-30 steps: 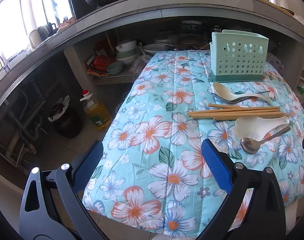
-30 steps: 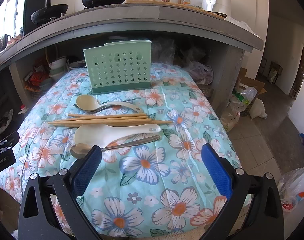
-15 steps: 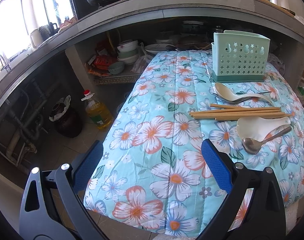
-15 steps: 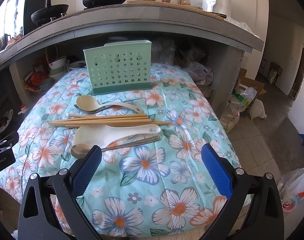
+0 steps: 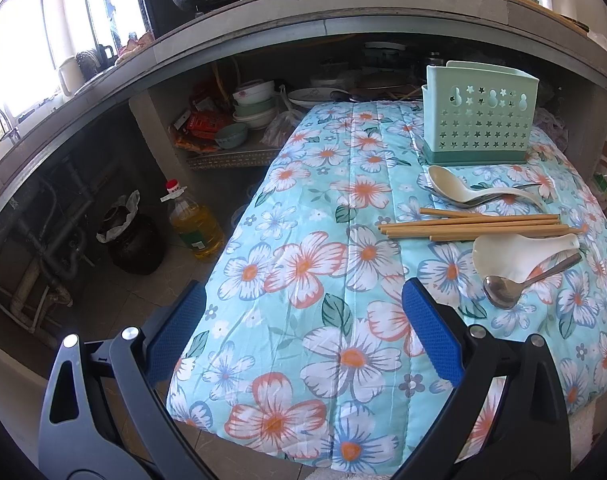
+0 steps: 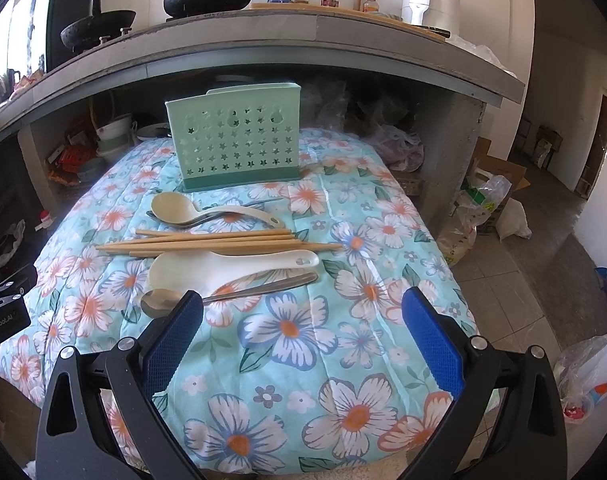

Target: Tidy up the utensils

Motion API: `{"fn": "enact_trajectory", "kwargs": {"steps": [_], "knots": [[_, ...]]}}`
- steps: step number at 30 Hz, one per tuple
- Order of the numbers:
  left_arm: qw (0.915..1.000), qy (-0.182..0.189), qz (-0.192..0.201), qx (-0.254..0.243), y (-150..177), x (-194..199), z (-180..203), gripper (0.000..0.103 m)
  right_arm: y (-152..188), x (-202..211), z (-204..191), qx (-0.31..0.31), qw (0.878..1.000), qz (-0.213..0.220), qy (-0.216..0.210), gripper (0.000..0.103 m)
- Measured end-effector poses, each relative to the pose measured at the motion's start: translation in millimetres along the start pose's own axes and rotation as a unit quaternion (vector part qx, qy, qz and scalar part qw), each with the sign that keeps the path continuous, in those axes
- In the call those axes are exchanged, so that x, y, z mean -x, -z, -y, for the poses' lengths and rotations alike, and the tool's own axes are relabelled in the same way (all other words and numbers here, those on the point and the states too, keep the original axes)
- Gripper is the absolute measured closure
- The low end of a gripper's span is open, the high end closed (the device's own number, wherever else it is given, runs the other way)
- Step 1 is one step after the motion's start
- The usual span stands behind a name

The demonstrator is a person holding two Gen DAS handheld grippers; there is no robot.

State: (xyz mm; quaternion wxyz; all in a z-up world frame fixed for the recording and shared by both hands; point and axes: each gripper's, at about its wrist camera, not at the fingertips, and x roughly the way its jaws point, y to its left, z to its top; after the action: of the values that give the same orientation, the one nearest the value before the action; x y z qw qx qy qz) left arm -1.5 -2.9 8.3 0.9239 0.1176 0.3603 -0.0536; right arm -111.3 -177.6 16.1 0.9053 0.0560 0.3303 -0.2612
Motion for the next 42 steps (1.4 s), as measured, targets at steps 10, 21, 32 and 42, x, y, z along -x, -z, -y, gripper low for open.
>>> {"fn": "enact_trajectory", "kwargs": {"steps": [10,21,32,42], "knots": [[0.9989,0.047,-0.005,-0.006,0,-7,0,0.009,2,2,0,-0.004,1.0,0.007,0.004,0.006],[0.9765,0.215,-0.011,-0.011,-13,-11,11,0.009,11,2,6,-0.008,0.999,0.032,-0.007,0.006],[0.9509,0.307,-0.027,-0.029,-14,-16,43,0.009,18,-3,27,-0.029,0.998,0.047,-0.032,0.006],[0.9438,0.314,-0.056,-0.085,1,-31,82,0.037,28,-31,49,-0.056,0.995,-0.004,-0.076,0.006]]}}
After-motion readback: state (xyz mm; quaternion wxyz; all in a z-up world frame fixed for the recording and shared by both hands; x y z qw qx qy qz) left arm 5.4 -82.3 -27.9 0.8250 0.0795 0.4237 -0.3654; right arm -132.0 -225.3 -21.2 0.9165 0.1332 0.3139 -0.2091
